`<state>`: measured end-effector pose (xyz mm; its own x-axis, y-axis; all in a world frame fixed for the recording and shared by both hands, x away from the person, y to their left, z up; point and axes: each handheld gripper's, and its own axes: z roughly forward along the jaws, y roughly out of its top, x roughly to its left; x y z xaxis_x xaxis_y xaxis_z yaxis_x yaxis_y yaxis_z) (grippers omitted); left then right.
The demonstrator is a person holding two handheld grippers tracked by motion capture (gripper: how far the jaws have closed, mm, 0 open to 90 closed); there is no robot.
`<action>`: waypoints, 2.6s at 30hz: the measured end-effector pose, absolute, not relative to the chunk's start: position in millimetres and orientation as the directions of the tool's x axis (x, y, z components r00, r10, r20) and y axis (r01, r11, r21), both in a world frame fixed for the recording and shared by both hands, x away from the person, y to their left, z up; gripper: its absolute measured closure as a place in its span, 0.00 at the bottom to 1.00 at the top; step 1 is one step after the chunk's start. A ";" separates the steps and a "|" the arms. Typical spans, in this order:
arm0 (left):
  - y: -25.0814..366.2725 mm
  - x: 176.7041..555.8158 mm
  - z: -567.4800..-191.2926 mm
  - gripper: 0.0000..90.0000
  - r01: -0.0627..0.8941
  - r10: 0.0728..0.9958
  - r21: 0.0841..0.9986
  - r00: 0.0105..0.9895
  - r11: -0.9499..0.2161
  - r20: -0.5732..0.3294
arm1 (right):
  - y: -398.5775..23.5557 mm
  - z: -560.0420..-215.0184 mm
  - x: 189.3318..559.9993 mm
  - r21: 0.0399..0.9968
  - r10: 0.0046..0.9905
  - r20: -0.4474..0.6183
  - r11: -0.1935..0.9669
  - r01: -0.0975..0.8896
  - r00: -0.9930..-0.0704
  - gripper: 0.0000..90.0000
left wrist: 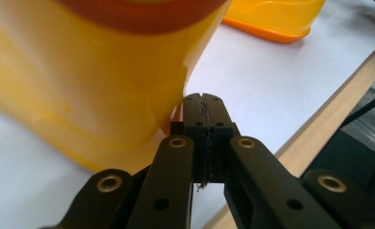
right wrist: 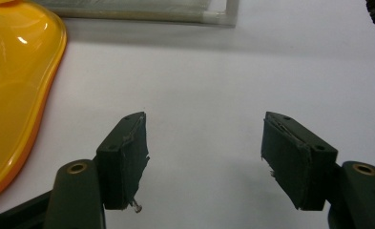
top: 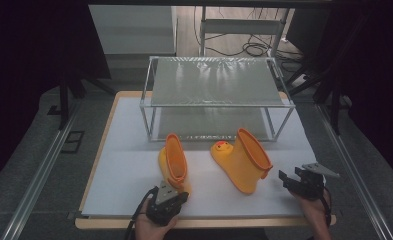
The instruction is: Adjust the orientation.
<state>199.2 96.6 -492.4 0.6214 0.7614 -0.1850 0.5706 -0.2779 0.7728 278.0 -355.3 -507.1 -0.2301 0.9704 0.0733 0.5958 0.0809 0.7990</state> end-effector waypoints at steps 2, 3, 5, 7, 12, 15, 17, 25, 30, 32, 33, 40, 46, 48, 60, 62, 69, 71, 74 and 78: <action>106.5 199.1 -493.6 1.00 0.591 0.761 0.767 0.609 -0.249 -0.223 | -355.9 -507.1 278.1 0.799 0.971 0.074 0.079 0.597 -0.228 0.36; 113.0 199.7 -494.1 1.00 0.605 0.762 0.764 0.598 -0.226 -0.248 | -356.1 -507.3 278.2 0.799 0.971 0.074 0.079 0.596 -0.228 0.36; 117.2 199.6 -494.2 1.00 0.609 0.766 0.763 0.590 -0.217 -0.253 | -356.3 -507.4 278.4 0.799 0.971 0.075 0.078 0.597 -0.227 0.36; 129.2 198.2 -493.7 1.00 0.616 0.787 0.762 0.565 -0.201 -0.248 | -356.7 -507.5 279.0 0.798 0.971 0.076 0.078 0.598 -0.228 0.36; 148.6 198.2 -494.5 1.00 0.636 0.803 0.756 0.526 -0.153 -0.279 | -357.4 -507.5 280.7 0.798 0.970 0.080 0.075 0.598 -0.229 0.36; 158.2 200.1 -493.6 1.00 0.644 0.819 0.753 0.500 -0.135 -0.282 | -357.0 -508.2 281.6 0.797 0.969 0.080 0.078 0.599 -0.232 0.36; 165.0 200.7 -494.3 0.99 0.654 0.822 0.748 0.483 -0.110 -0.301 | -356.9 -507.9 281.6 0.798 0.969 0.080 0.077 0.597 -0.233 0.36; 194.3 196.1 -495.7 0.71 0.664 0.818 0.741 0.477 -0.097 -0.321 | -355.1 -506.3 282.1 0.802 0.967 0.083 0.079 0.593 -0.241 0.37; 217.8 206.2 -494.7 0.57 0.703 0.829 0.705 0.447 -0.094 -0.335 | -355.2 -505.8 283.2 0.807 0.963 0.112 0.057 0.588 -0.246 0.38; 221.9 211.2 -492.4 0.54 0.704 0.833 0.701 0.451 -0.112 -0.319 | -354.6 -505.8 283.6 0.806 0.961 0.125 0.047 0.590 -0.248 0.39; 223.7 215.0 -489.9 0.54 0.701 0.839 0.703 0.449 -0.117 -0.308 | -354.3 -505.7 283.6 0.807 0.959 0.130 0.044 0.589 -0.250 0.40; 231.3 240.1 -477.6 0.51 0.702 0.837 0.701 0.454 -0.124 -0.306 | -350.5 -503.5 282.4 0.810 0.947 0.116 0.084 0.580 -0.299 0.46; 234.5 249.1 -479.6 0.51 0.711 0.845 0.692 0.445 -0.130 -0.298 | -347.5 -505.4 282.0 0.796 0.941 0.076 0.141 0.588 -0.329 0.51; 234.9 248.5 -480.7 0.51 0.710 0.846 0.692 0.445 -0.132 -0.295 | -347.3 -505.5 282.3 0.795 0.937 0.082 0.145 0.589 -0.340 0.55; 234.4 248.3 -476.6 0.50 0.703 0.837 0.702 0.449 -0.115 -0.312 | -335.6 -501.1 279.4 0.785 0.874 0.093 0.230 0.575 -0.477 0.97; 234.9 248.2 -475.4 0.50 0.701 0.838 0.705 0.445 -0.108 -0.314 | -331.7 -502.4 279.9 0.780 0.858 0.092 0.253 0.573 -0.505 0.99; 233.2 250.0 -474.4 0.50 0.702 0.836 0.703 0.449 -0.112 -0.315 | -307.2 -505.0 285.2 0.762 0.803 0.068 0.341 0.550 -0.592 1.00; 232.9 250.7 -474.7 0.50 0.704 0.837 0.702 0.447 -0.112 -0.315 | -299.1 -506.3 285.0 0.757 0.775 0.059 0.376 0.535 -0.629 1.00; 232.3 251.5 -475.3 0.50 0.705 0.835 0.700 0.451 -0.116 -0.315 | -290.4 -506.0 281.1 0.753 0.751 0.027 0.418 0.507 -0.660 1.00; 232.9 251.6 -476.7 0.50 0.708 0.832 0.697 0.453 -0.116 -0.321 | -288.2 -506.0 277.5 0.754 0.735 0.031 0.428 0.498 -0.677 1.00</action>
